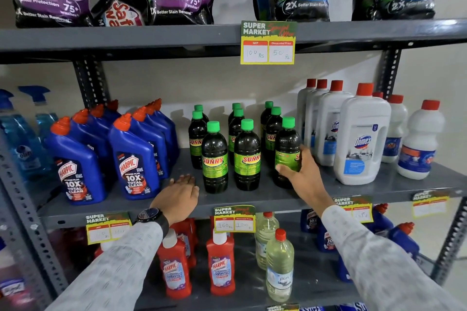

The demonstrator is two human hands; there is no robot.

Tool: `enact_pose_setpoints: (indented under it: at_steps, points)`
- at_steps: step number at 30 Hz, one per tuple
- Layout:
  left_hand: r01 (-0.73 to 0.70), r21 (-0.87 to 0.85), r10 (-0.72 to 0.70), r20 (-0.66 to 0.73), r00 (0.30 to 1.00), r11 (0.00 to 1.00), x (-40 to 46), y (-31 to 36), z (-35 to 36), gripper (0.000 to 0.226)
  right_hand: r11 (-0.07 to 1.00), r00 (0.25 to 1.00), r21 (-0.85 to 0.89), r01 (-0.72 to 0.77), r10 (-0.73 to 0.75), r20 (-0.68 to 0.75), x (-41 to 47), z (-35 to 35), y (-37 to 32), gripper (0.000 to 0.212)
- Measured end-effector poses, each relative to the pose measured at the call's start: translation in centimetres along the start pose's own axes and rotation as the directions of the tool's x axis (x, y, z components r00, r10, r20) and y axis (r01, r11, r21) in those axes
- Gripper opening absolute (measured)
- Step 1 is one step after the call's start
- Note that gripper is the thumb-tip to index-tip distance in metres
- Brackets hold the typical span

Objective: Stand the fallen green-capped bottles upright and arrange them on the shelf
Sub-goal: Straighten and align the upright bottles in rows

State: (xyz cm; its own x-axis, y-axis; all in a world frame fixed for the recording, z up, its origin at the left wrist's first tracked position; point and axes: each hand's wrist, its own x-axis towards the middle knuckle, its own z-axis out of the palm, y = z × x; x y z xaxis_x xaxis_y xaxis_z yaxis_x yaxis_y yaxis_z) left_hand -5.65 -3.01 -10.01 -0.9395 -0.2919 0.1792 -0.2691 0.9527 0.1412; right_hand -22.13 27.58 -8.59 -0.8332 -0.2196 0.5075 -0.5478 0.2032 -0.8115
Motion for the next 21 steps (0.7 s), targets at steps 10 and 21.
enact_pose_setpoints:
  at_steps: [10,21]
  points:
    - [0.002,0.004,-0.002,0.004,1.0,1.0,-0.1,0.0,-0.1,0.057,0.997,0.999,-0.076,0.023,-0.025,-0.031,-0.3,0.1,-0.3,0.082]
    - [-0.006,0.002,0.006,-0.007,1.0,1.0,0.1,-0.2,0.2,0.058,0.991,0.999,-0.132,-0.025,0.02,-0.037,-1.0,0.2,-0.1,0.093]
